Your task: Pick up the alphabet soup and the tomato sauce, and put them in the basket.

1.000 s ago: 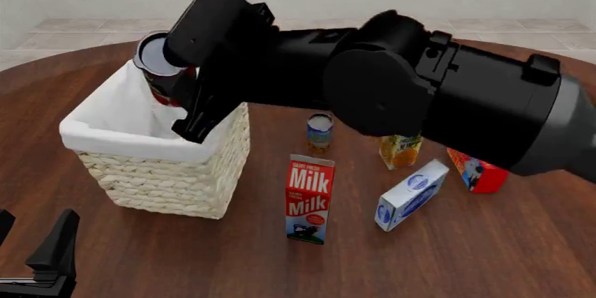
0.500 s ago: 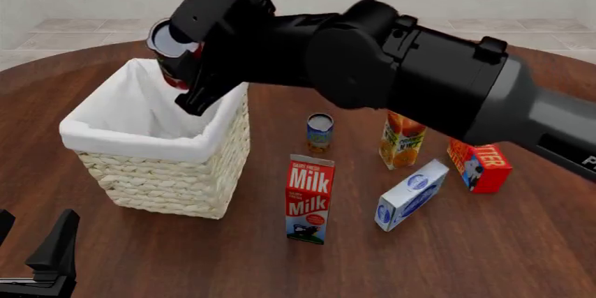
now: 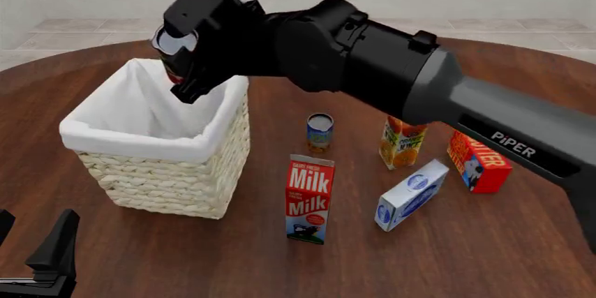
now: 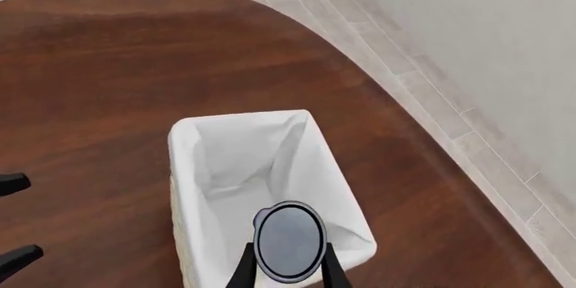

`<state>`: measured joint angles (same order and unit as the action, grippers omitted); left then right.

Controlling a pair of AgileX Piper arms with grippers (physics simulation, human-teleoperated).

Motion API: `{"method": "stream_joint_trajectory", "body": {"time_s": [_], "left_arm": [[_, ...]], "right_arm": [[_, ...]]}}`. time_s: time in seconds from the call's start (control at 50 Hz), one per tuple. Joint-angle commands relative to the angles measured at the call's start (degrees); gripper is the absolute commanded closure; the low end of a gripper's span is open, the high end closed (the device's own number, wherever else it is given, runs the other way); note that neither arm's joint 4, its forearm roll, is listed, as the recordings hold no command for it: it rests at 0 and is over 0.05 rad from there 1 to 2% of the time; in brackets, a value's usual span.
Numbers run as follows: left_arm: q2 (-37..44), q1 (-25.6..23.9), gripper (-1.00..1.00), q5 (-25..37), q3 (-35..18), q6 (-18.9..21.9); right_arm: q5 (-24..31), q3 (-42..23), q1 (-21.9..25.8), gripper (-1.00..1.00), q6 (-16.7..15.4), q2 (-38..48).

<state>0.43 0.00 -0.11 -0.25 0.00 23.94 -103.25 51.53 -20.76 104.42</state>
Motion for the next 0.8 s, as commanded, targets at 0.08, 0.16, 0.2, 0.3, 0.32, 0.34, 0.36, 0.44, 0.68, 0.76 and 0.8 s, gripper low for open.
{"method": "stream_joint_trajectory", "body": {"time_s": [0.08, 0.16, 0.2, 0.3, 0.32, 0.34, 0.36, 0.44, 0.68, 0.76, 0.8], "left_arm": [[0.0, 0.0, -1.0, 0.0, 0.0, 0.0], [0.0, 0.0, -1.0, 0.0, 0.0, 0.0], [0.0, 0.0, -1.0, 0.0, 0.0, 0.0], [0.0, 0.0, -1.0, 0.0, 0.0, 0.0], [0.0, 0.0, -1.0, 0.0, 0.0, 0.0], [0.0, 0.0, -1.0, 0.0, 0.0, 0.0], [0.0, 0.0, -1.0, 0.0, 0.0, 0.0], [0.0, 0.0, -1.0, 0.0, 0.0, 0.0], [0.0, 0.0, -1.0, 0.0, 0.0, 0.0], [0.0, 0.0, -1.0, 0.0, 0.0, 0.0], [0.0, 0.0, -1.0, 0.0, 0.0, 0.0]], "right_arm": [[3.79, -7.76, -1.38, 1.0, 2.46, 5.97], [4.67, -9.12, -1.54, 1.0, 2.32, 7.3], [4.85, -9.37, -1.55, 1.0, 2.26, 7.56], [6.1, -10.56, -1.23, 1.0, 2.57, 8.73], [6.21, -10.56, -1.11, 1.0, 2.52, 8.8], [6.2, -10.78, -1.26, 1.0, 2.4, 9.0], [6.86, -11.21, -1.11, 1.0, 2.61, 9.46], [7.79, -11.54, -0.56, 1.0, 3.09, 10.01], [9.9, -13.16, 0.0, 1.0, 3.91, 12.18], [10.67, -13.61, 0.21, 1.0, 4.33, 12.95], [10.63, -13.53, 0.17, 1.0, 4.2, 13.1]]}}
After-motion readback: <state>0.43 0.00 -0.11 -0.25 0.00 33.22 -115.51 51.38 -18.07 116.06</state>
